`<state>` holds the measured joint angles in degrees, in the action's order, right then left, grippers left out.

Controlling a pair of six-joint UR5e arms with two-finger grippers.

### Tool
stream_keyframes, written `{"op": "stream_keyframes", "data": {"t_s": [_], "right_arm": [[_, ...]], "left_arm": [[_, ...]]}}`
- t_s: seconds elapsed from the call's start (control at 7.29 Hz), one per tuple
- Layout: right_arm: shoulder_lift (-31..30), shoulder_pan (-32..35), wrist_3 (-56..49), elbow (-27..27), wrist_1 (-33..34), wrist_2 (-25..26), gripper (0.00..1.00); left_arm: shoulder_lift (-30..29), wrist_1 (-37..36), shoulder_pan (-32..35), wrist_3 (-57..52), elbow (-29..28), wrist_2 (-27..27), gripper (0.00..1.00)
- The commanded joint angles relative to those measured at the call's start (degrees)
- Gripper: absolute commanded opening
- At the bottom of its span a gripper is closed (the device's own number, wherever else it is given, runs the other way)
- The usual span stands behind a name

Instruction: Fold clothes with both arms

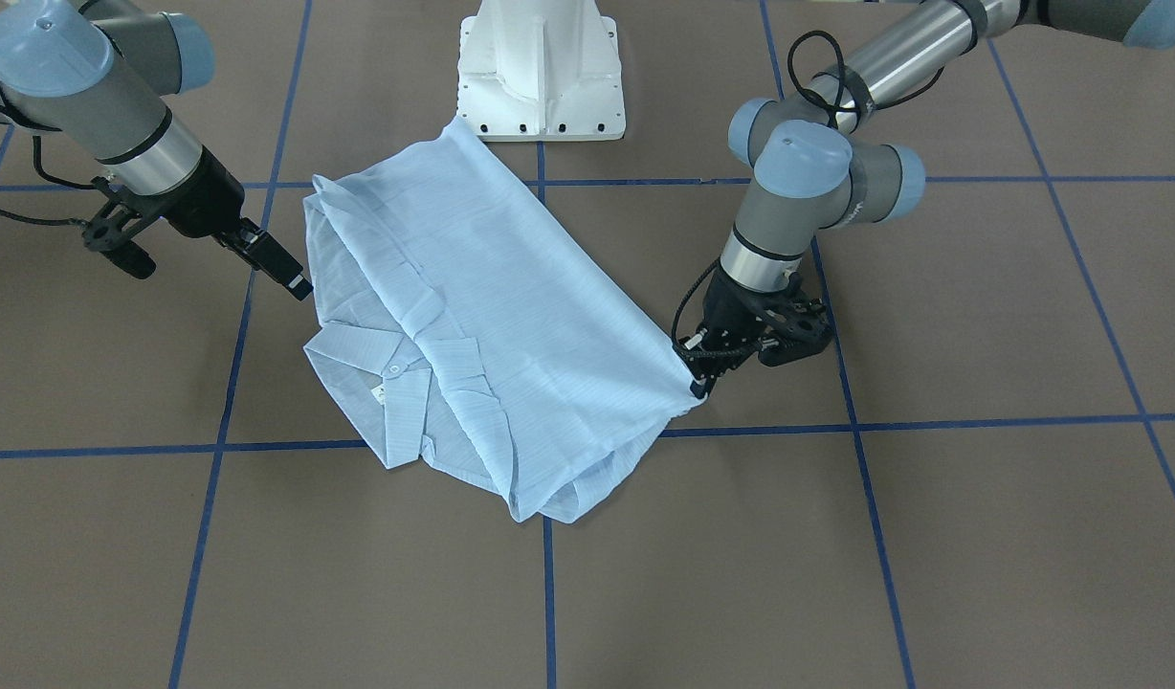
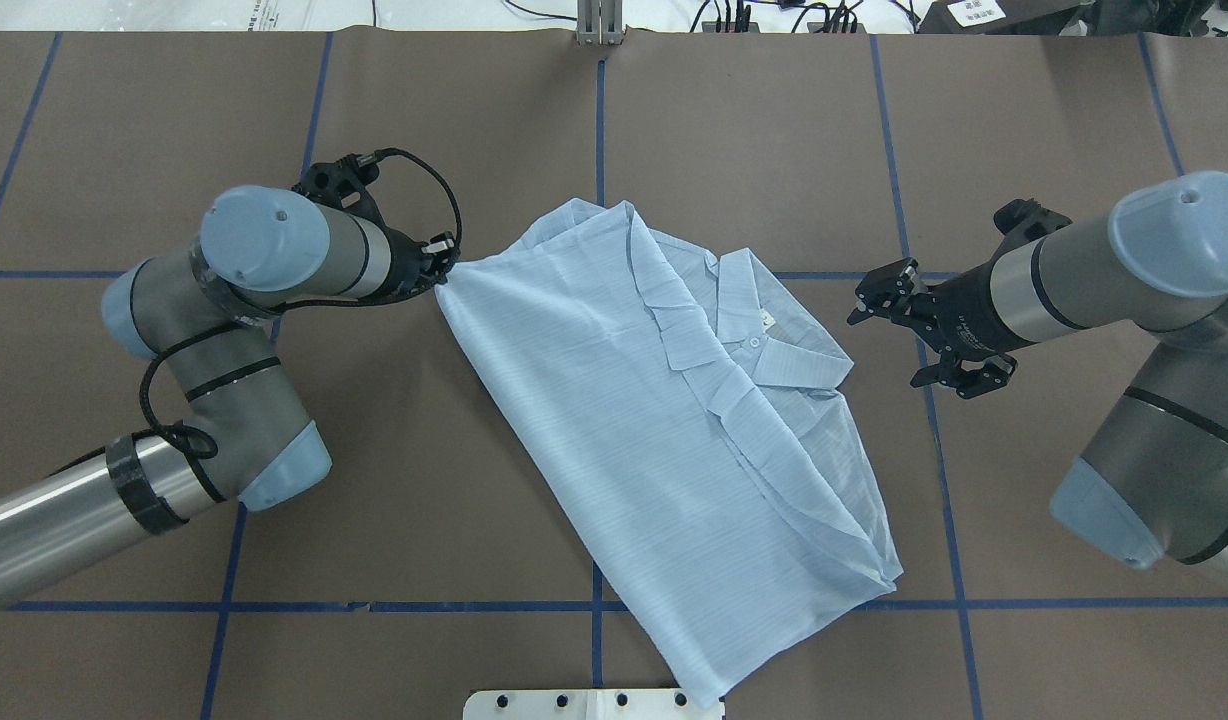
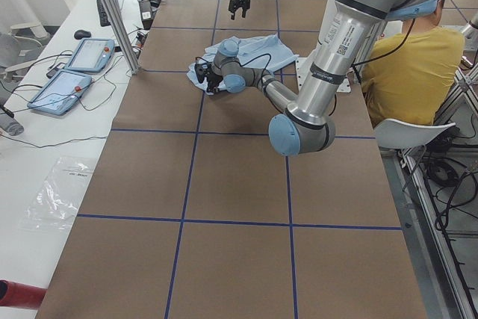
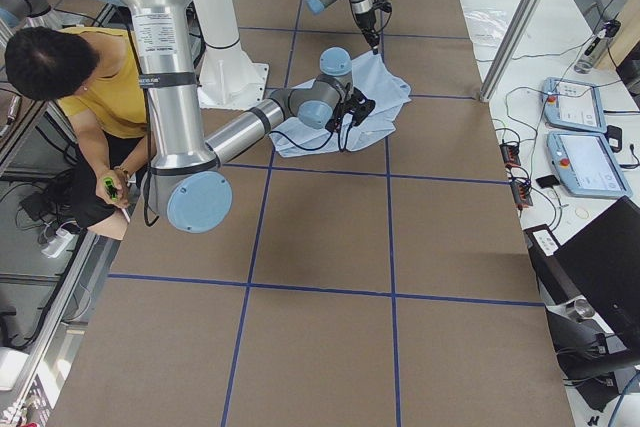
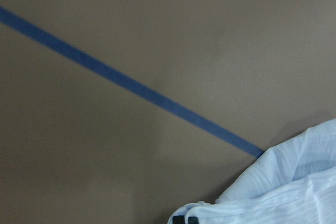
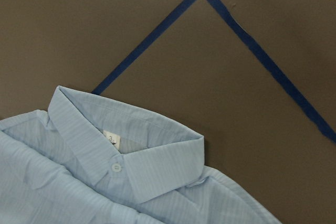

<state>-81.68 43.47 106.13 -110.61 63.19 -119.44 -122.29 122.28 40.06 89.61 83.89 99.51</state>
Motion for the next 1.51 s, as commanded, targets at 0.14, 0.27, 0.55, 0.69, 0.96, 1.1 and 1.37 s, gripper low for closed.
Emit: {"op": "stream_keyframes", "data": {"t_s": [0.14, 0.27, 0.55, 0.69, 0.96, 1.1, 1.37], "right_arm": [[0.0, 0.0, 0.0, 0.0, 0.0, 0.1, 1.00], [0.3, -0.1, 0.0, 0.0, 0.0, 0.1, 1.00], [2.0, 0.0, 0.0, 0.2, 0.3, 0.4, 1.00], [2.1, -0.1, 0.0, 0.2, 0.1, 0.4, 1.00], [3.5, -1.9, 0.0, 0.3, 0.4, 1.1, 1.00], [5.5, -4.3, 0.1, 0.1, 0.8, 5.0, 1.00], [7.1, -14.1, 0.6, -0.1, 0.9, 14.0, 1.00]], "left_arm": [[-16.4, 9.8, 9.0, -4.4, -26.4, 0.0, 0.00], [-19.3, 12.1, 9.9, -4.8, -30.3, 0.0, 0.00], [-21.1, 12.3, 10.4, -5.3, -32.1, -0.1, 0.00], [-21.5, 12.3, 10.5, -5.3, -32.2, -0.1, 0.00], [-21.3, 12.3, 11.1, -4.9, -31.3, 0.5, 1.00], [-18.4, 11.7, 12.2, -5.3, -25.0, 2.9, 1.00], [-10.4, 11.4, 14.6, -5.5, -14.3, 10.4, 1.00]]}}
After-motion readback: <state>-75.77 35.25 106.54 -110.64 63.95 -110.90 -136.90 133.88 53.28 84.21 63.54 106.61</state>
